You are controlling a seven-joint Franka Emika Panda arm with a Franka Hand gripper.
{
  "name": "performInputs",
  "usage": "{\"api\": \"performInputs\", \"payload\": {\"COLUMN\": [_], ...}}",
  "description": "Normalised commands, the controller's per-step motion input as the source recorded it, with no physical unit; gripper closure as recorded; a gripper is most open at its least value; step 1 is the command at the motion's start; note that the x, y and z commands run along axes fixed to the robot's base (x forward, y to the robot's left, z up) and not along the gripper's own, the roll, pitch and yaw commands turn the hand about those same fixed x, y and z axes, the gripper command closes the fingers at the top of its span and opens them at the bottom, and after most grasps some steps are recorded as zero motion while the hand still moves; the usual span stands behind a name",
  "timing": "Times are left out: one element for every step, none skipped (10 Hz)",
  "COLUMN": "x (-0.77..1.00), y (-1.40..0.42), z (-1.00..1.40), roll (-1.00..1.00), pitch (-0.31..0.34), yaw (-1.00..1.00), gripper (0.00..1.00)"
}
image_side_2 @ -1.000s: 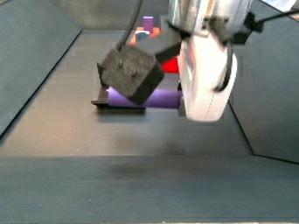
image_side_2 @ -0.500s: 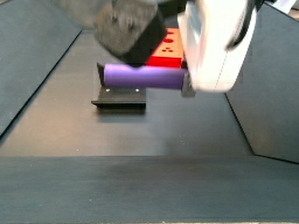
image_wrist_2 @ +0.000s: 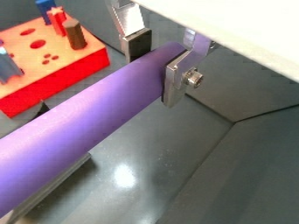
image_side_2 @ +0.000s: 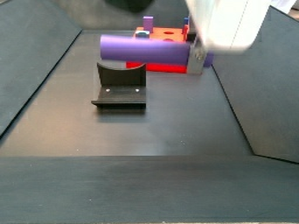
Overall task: Pick up the round object. Move up. Place the round object on the fixture. Regrasp the round object. Move to above the board. Insert the round object.
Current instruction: Place the round object on the fixture.
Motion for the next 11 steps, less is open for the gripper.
{"api": "performInputs", "payload": {"x": [0.69,0.70,0.72,0.73,0.77,0.80,0.89,0.82,0.73,0.57,0.44], "y": [-1.00,-1.00,-1.00,-1.00,-1.00,-1.00,-1.00,-0.77,-0.60,-0.28,-0.11], "z": [0.07,0.05,0.04,0.04,0.03,0.03,0.03,0.01,0.00,0.00,-0.01], "roll": [0.03,0.03,0.03,0.03,0.04,0.04,0.04,0.05,0.05,0.06,0.06], "pitch": [0.007,0.007,0.011,0.013,0.019,0.022,0.031,0.038,0.042,0.050,0.057], "yaw": [1.00,1.00,1.00,1.00,1.00,1.00,1.00,1.00,1.00,1.00,1.00], "gripper": [1.00,1.00,1.00,1.00,1.00,1.00,1.00,1.00,1.00,1.00,1.00]}}
